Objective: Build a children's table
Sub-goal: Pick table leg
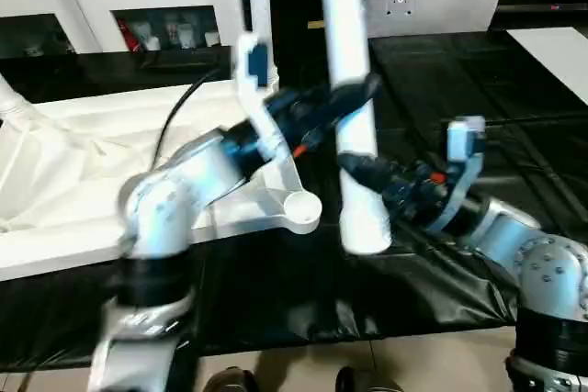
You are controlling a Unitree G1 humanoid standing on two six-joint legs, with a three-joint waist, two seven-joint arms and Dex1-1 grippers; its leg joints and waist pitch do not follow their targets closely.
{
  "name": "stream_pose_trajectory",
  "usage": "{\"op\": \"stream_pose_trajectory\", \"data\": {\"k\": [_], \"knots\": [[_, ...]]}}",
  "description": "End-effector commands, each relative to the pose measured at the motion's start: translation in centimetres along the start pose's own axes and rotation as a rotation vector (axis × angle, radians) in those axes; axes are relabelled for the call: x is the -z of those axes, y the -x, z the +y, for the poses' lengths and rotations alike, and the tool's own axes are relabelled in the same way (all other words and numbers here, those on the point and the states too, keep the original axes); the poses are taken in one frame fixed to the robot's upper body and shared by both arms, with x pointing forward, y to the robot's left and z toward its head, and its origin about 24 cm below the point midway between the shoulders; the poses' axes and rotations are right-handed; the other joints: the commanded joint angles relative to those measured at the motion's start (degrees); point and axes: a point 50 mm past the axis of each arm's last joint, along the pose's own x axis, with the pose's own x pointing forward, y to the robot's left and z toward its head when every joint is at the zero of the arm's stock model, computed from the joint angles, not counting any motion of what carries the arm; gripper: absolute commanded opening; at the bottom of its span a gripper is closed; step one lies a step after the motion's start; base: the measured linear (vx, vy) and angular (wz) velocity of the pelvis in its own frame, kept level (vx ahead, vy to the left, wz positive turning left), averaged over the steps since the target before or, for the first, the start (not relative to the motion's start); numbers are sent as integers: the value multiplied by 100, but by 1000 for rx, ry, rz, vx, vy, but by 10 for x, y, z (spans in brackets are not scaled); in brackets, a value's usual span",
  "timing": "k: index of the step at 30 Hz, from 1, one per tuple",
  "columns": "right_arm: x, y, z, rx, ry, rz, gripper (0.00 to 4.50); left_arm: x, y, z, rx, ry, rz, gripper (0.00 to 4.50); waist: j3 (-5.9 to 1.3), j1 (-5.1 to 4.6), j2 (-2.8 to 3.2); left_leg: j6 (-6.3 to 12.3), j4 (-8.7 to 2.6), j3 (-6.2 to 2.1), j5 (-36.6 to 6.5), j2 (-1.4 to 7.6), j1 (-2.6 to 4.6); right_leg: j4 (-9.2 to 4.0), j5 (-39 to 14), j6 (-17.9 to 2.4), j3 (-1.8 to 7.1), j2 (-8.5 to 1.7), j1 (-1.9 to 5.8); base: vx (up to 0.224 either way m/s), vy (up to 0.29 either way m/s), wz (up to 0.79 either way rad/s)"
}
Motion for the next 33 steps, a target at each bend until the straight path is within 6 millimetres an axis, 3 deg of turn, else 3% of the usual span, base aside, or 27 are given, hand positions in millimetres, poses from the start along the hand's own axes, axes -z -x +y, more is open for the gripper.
{"op": "stream_pose_trajectory", "data": {"k": [1, 2, 3, 6, 13, 18, 25, 28, 30, 31, 33], "knots": [[3, -5, 1, 3, 26, 31, 187, 3, -5, -13, 95, -9, 28, 253, -464, 7, -102, 287, -344, -55, -765, 185, 74, -516, -2676, -406, 202, -383, 322, 0, 0, 0], [4, -6, -1, 9, 29, 30, 187, 5, -4, -13, 101, -12, 34, 253, -453, -3, -130, 303, -347, -48, -772, 187, 74, -536, -2684, -405, 207, -378, 307, 0, 0, 0], [5, -7, -4, 18, 41, 34, 187, 6, 0, -13, 107, -24, 32, 244, -457, -1, -105, 299, -352, -58, -827, 192, 87, -528, -2717, -418, 200, -387, 302, 0, 0, 0], [7, -9, -9, 43, 69, 56, 187, 5, 3, -13, 107, -53, 7, 219, -461, -12, -110, 297, -359, -61, -859, 202, 83, -538, -2664, -422, 200, -393, 302, 0, 0, 0], [20, -12, -14, 60, 122, 126, 186, 12, 8, -11, 122, -160, 22, 208, -474, -46, -68, 312, -368, -62, -889, 213, 77, -511, -2414, -504, 224, -382, 314, 0, 0, 0], [23, -14, -31, 192, 195, 138, 186, 15, 8, -3, 61, -319, 56, 208, -487, -106, -45, 289, -365, -67, -986, 217, 78, -494, -2313, -588, 229, -385, 327, 0, 0, 0], [18, -19, -32, 207, 259, 116, 186, 16, 13, 0, 18, -213, 26, 208, -503, -130, -29, 292, -347, -56, -974, 223, 79, -448, -2065, -837, 228, -379, 338, 0, 0, 0], [17, -22, -31, 204, 271, 116, 186, 15, 13, 5, -29, -192, -2, 208, -499, -126, -30, 317, -350, -55, -1007, 221, 85, -466, -2107, -839, 226, -372, 337, 0, 0, 0], [12, -24, -34, 225, 288, 91, 186, 9, 10, 19, -151, -140, -53, 208, -519, -130, -36, 316, -332, -48, -986, 214, 82, -461, -2075, -855, 220, -364, 340, 0, 0, 0], [10, -24, -35, 237, 296, 78, 186, 7, 9, 22, -179, -125, -63, 208, -528, -123, -67, 309, -324, -39, -1016, 207, 98, -477, -2138, -851, 217, -364, 338, 0, 0, 0], [5, -25, -38, 258, 315, 50, 186, 5, 8, 24, -197, -114, -69, 208, -527, -114, -60, 311, -328, -52, -999, 204, 72, -468, -2214, -801, 211, -378, 352, 0, 0, 0]]}}
